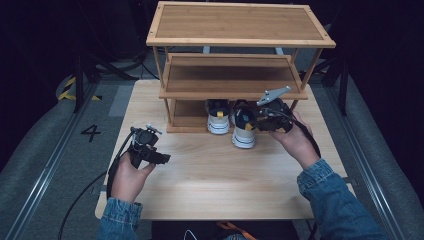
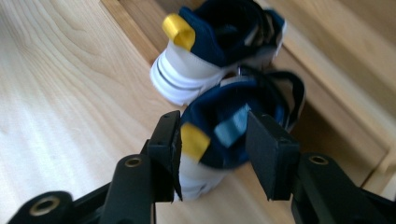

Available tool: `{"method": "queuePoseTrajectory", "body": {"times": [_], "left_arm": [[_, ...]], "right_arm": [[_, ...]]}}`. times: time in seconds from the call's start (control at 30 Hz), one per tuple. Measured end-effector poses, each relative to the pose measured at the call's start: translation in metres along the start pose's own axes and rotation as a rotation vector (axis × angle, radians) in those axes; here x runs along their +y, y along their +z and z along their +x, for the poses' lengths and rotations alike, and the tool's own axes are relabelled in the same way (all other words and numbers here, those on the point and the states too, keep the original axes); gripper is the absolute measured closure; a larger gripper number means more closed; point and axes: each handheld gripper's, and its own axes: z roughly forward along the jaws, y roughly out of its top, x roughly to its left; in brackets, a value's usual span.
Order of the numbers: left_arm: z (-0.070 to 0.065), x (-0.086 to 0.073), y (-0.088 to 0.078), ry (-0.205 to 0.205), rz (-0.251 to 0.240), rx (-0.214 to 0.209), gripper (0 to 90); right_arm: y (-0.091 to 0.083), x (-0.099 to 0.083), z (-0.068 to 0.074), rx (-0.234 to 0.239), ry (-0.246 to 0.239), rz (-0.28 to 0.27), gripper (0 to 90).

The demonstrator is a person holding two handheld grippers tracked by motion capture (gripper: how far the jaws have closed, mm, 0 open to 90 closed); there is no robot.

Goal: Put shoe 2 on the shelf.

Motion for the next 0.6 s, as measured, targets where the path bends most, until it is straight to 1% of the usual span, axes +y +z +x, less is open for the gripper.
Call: {"method": "queuePoseTrajectory", "body": {"times": [0.03,0.1,0.13,0.2,0.27,0.3,0.37,0.47,0.57,0.6], "left_arm": [[-0.001,0.002,0.000,0.001,-0.004,0.000,39.5],[-0.003,0.006,0.001,0.007,-0.010,-0.007,39.5],[-0.003,0.010,0.002,0.020,-0.008,-0.011,39.6],[-0.005,0.014,0.004,0.028,-0.008,-0.015,39.6],[-0.007,0.018,0.006,0.039,-0.003,-0.020,39.6],[-0.008,0.020,0.007,0.045,-0.001,-0.021,39.6],[-0.009,0.024,0.009,0.055,-0.003,-0.023,39.7],[-0.011,0.031,0.009,0.065,-0.015,-0.028,40.3],[-0.012,0.037,0.010,0.076,-0.017,-0.036,40.6],[-0.013,0.038,0.011,0.078,-0.017,-0.038,40.7]], "right_arm": [[-0.003,-0.003,0.001,-0.018,0.031,0.009,57.5],[-0.007,-0.009,0.002,-0.024,0.055,0.013,60.1],[-0.009,-0.011,0.003,-0.026,0.056,0.017,60.2],[-0.009,-0.016,0.006,-0.034,0.050,0.028,60.6],[-0.009,-0.021,0.009,-0.037,0.059,0.034,63.5],[-0.009,-0.023,0.009,-0.035,0.066,0.034,64.3],[-0.007,-0.027,0.010,-0.032,0.087,0.044,68.8],[-0.002,-0.034,0.011,-0.022,0.110,0.057,74.6],[0.005,-0.037,0.015,-0.002,0.135,0.068,74.9],[0.008,-0.038,0.017,0.005,0.134,0.070,74.5]]}}
